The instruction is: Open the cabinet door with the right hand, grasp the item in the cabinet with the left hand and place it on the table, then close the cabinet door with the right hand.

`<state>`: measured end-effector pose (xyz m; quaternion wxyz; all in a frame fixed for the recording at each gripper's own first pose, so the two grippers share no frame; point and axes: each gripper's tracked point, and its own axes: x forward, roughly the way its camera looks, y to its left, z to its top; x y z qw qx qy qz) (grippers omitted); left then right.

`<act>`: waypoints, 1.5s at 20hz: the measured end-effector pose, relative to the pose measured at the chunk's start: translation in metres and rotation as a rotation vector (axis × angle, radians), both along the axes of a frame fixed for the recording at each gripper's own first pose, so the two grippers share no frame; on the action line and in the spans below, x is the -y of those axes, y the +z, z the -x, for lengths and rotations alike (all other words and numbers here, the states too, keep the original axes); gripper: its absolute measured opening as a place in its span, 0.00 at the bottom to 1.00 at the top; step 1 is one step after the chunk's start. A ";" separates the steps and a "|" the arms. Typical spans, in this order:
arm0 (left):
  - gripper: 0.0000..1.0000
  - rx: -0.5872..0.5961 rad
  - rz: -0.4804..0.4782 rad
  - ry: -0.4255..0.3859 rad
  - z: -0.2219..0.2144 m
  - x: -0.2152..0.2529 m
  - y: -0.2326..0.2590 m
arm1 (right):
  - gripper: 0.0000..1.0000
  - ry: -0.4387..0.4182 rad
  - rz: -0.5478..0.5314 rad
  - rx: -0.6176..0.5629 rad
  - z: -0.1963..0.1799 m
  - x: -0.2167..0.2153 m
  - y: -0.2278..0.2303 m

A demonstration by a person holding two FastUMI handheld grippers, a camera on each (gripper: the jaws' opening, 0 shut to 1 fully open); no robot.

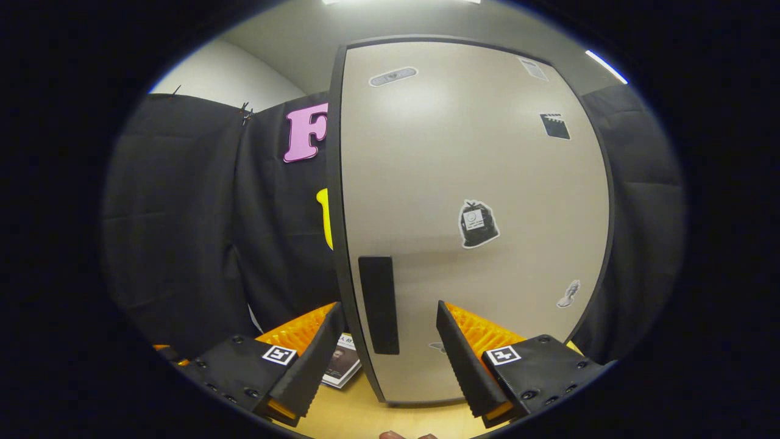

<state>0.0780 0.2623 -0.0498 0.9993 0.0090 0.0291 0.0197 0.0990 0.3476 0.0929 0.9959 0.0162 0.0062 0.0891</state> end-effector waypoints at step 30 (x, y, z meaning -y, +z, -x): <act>0.93 0.002 0.062 0.009 0.015 0.019 -0.029 | 0.17 0.108 0.069 -0.052 0.014 -0.003 -0.013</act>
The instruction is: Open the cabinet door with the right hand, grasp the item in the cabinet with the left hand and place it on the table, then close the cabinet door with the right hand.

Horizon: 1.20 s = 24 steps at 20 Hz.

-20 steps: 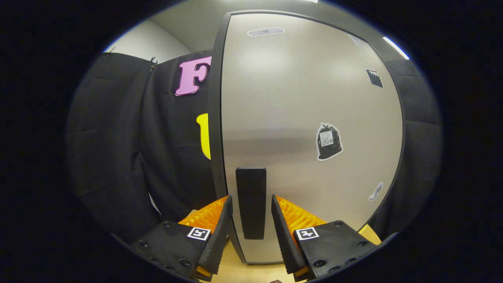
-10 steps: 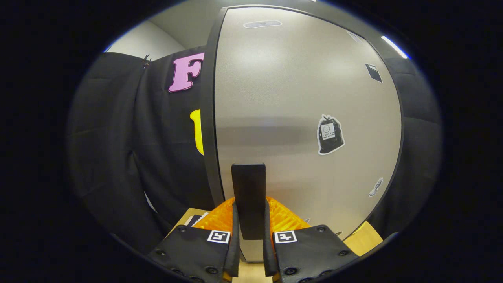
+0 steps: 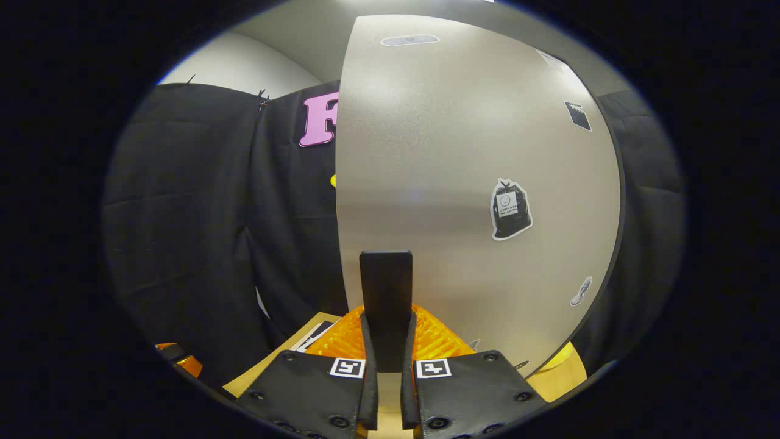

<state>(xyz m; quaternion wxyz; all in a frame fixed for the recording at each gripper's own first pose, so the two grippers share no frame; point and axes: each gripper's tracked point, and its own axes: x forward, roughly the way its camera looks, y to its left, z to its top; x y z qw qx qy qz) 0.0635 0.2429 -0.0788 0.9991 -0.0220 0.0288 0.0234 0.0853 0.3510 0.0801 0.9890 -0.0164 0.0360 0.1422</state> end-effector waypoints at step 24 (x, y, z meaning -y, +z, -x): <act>0.93 0.034 -0.148 0.026 0.099 0.218 0.006 | 0.16 0.375 -0.055 -0.040 0.071 0.106 0.000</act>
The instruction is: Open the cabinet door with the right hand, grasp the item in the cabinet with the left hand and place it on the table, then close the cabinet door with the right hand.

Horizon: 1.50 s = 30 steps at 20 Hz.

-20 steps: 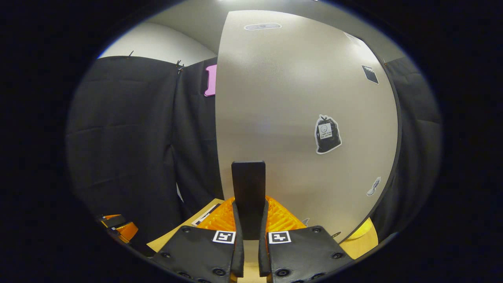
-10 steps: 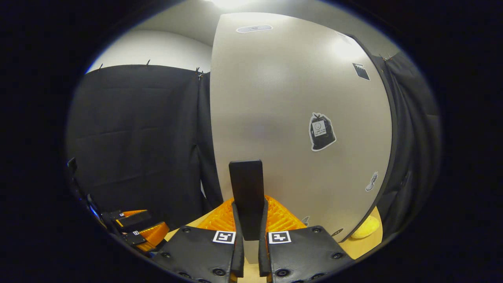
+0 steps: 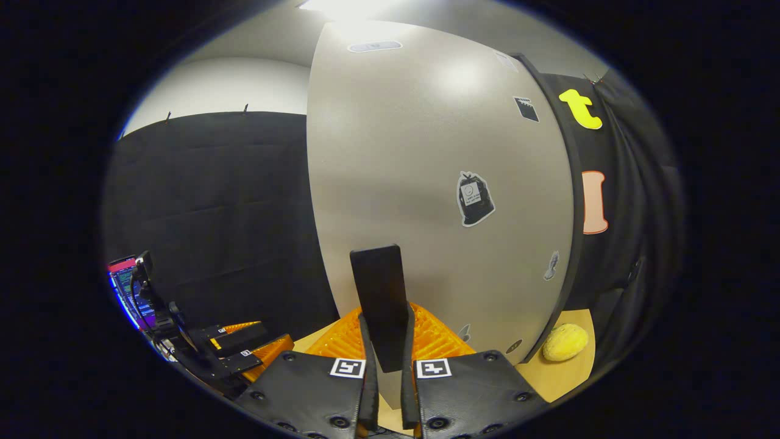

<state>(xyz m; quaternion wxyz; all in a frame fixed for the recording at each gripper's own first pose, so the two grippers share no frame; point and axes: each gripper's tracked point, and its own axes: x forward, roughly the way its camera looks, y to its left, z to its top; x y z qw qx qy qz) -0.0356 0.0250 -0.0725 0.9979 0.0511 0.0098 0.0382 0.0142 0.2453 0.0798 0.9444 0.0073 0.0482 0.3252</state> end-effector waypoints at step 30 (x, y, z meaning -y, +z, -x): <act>0.93 -0.135 -0.016 -0.095 0.026 0.092 -0.029 | 0.15 -0.248 -0.082 -0.008 -0.010 0.191 0.005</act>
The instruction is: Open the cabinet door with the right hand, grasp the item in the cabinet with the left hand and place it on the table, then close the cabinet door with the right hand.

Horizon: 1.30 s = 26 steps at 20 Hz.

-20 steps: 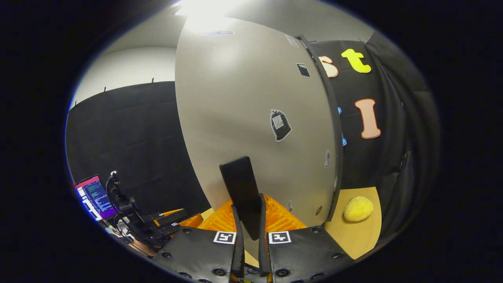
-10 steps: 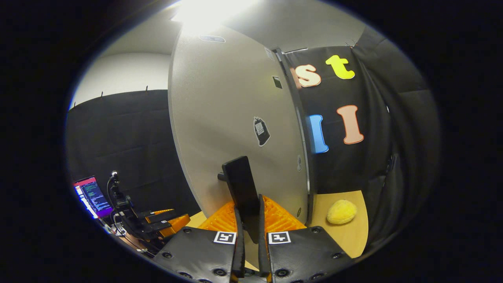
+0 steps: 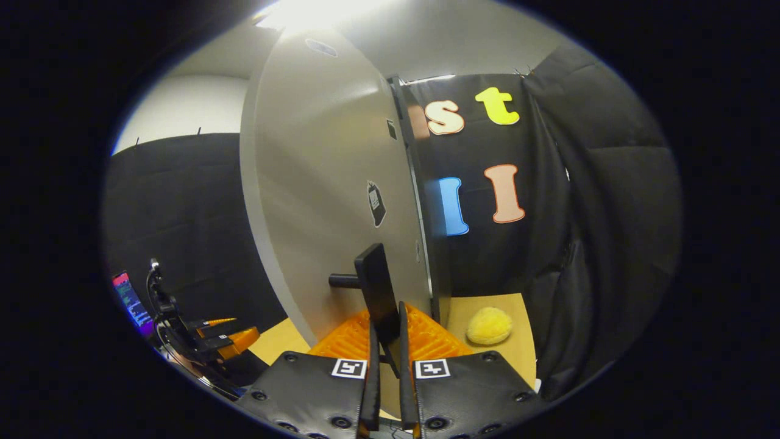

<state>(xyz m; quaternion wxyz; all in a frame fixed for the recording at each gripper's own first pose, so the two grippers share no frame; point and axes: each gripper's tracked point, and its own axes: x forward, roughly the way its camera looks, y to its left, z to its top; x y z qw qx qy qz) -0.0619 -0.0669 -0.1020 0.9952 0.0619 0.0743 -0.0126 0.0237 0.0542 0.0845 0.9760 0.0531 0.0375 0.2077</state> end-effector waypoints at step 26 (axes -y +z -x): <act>0.93 -0.080 0.129 -0.241 -0.114 -0.006 0.015 | 0.08 -0.554 -0.031 0.020 0.075 0.077 0.011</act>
